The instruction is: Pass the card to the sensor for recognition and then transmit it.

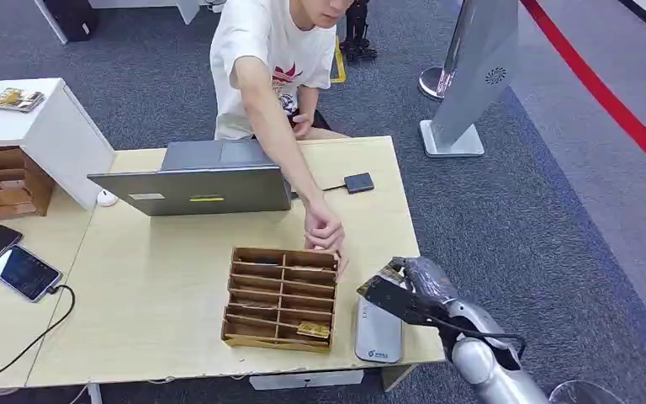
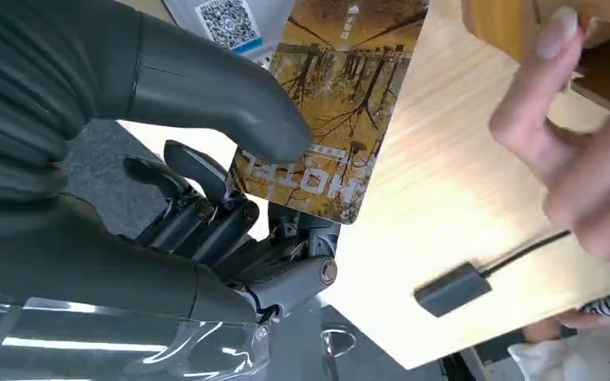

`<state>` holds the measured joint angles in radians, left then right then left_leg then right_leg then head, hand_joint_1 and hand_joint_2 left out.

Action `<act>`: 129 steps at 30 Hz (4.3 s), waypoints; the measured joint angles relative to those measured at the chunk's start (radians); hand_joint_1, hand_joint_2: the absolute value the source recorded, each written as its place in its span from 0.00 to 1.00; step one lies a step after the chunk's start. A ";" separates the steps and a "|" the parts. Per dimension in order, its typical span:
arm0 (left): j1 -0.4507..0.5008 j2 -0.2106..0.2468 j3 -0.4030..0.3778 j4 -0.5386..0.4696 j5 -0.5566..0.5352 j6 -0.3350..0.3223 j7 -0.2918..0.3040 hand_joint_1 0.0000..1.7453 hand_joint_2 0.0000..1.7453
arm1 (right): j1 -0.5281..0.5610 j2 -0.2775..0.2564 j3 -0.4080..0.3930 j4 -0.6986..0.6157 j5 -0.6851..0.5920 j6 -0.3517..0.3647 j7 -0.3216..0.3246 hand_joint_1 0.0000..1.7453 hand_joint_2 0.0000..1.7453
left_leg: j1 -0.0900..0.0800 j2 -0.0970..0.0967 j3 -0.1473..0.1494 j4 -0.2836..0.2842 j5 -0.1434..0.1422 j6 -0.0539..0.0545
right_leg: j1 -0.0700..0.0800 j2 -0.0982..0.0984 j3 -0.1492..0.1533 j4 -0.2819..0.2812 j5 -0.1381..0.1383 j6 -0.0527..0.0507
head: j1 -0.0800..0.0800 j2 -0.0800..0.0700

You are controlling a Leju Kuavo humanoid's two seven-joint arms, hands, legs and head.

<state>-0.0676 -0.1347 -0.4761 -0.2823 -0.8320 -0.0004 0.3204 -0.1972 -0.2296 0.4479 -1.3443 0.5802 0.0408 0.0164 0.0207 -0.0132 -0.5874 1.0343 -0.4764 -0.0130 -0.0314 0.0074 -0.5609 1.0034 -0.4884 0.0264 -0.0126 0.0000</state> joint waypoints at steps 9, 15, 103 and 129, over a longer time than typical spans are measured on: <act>0.000 0.000 0.000 0.000 -0.001 -0.001 -0.001 0.00 0.00 | -0.004 0.000 0.000 -0.010 -0.009 -0.007 -0.006 1.00 1.00 | 0.000 0.000 0.000 0.000 0.000 0.000 | 0.000 0.000 0.000 0.000 0.000 0.000 | 0.000 0.000; -0.003 0.000 0.000 0.000 -0.011 -0.010 -0.003 0.00 0.00 | -0.024 -0.006 0.000 -0.032 -0.047 0.030 -0.016 1.00 1.00 | 0.000 0.000 0.000 0.000 0.000 0.000 | 0.000 0.000 0.000 0.000 0.000 0.000 | 0.000 0.000; 0.630 0.500 -0.182 -1.183 -0.129 -0.362 0.312 0.00 0.00 | 0.366 -0.410 0.181 -0.424 -0.081 -0.077 0.122 1.00 1.00 | 0.002 -0.009 0.014 -0.002 -0.019 -0.002 | 0.003 -0.012 0.018 0.000 -0.024 -0.006 | 0.001 0.000; 0.677 0.580 -0.205 -1.319 -0.089 -0.342 0.312 0.00 0.00 | 0.444 -0.425 0.073 -0.508 -0.056 -0.093 0.154 1.00 1.00 | 0.001 -0.008 0.017 -0.002 -0.018 -0.002 | 0.002 -0.010 0.021 0.000 -0.022 -0.005 | 0.000 0.000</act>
<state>0.6096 0.4452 -0.6809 -1.6014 -0.9210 -0.3422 0.6329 0.2465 -0.6542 0.5211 -1.8528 0.5241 -0.0526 0.1709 0.0222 -0.0207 -0.5708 1.0322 -0.4945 -0.0150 -0.0291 -0.0029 -0.5403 1.0033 -0.5104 0.0209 -0.0122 0.0000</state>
